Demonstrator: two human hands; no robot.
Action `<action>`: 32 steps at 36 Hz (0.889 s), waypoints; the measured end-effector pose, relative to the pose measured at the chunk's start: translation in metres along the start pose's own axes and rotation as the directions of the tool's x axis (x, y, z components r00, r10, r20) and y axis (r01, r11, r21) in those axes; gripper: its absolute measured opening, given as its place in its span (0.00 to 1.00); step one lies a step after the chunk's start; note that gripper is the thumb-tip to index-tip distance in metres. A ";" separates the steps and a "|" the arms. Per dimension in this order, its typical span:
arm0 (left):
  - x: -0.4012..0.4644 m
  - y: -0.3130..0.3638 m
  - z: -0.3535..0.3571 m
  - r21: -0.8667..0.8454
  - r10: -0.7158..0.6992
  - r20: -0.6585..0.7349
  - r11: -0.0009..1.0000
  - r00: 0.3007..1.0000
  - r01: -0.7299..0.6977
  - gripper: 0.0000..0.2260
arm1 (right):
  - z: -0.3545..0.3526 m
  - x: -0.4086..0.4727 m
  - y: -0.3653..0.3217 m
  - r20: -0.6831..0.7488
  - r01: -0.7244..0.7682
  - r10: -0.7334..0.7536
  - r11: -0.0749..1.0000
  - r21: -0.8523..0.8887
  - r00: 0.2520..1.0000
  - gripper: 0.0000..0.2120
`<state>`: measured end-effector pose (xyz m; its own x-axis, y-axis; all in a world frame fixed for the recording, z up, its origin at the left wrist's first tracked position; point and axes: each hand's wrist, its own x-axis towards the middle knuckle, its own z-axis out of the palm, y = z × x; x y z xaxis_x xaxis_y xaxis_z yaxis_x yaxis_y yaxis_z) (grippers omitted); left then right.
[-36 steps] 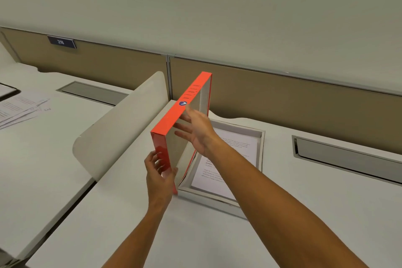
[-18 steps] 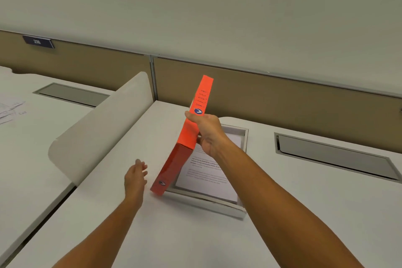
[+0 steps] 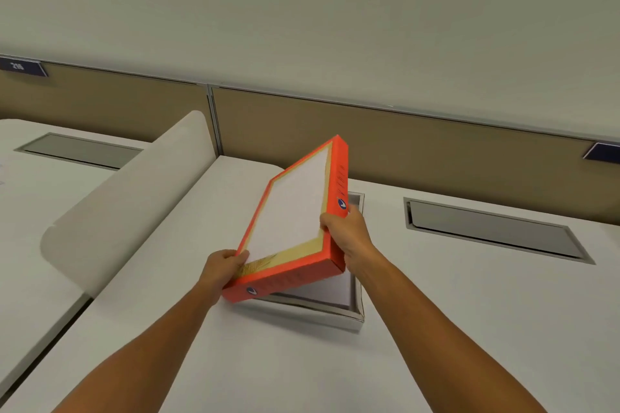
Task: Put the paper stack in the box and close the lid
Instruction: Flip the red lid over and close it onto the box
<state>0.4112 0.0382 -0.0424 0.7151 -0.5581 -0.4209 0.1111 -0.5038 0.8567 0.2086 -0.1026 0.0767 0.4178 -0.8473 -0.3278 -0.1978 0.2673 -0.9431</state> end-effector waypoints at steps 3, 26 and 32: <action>-0.002 0.000 0.006 0.042 0.020 -0.017 0.999 1.000 -0.019 0.16 | -0.010 0.002 0.015 -0.015 -0.011 0.010 0.997 -0.071 1.000 0.23; -0.024 -0.002 0.038 0.388 0.278 -0.114 0.896 0.954 -0.214 0.24 | -0.039 -0.005 0.092 -0.160 -0.276 0.227 0.851 -0.447 0.961 0.37; -0.020 -0.002 0.037 0.448 0.291 -0.071 0.864 0.954 -0.230 0.27 | -0.034 -0.004 0.099 -0.169 -0.272 0.214 0.817 -0.509 0.962 0.42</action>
<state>0.3714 0.0259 -0.0468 0.7635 -0.6323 -0.1315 -0.3778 -0.6024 0.7031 0.1572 -0.0883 -0.0130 0.2094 -0.8355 -0.5081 -0.7267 0.2147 -0.6525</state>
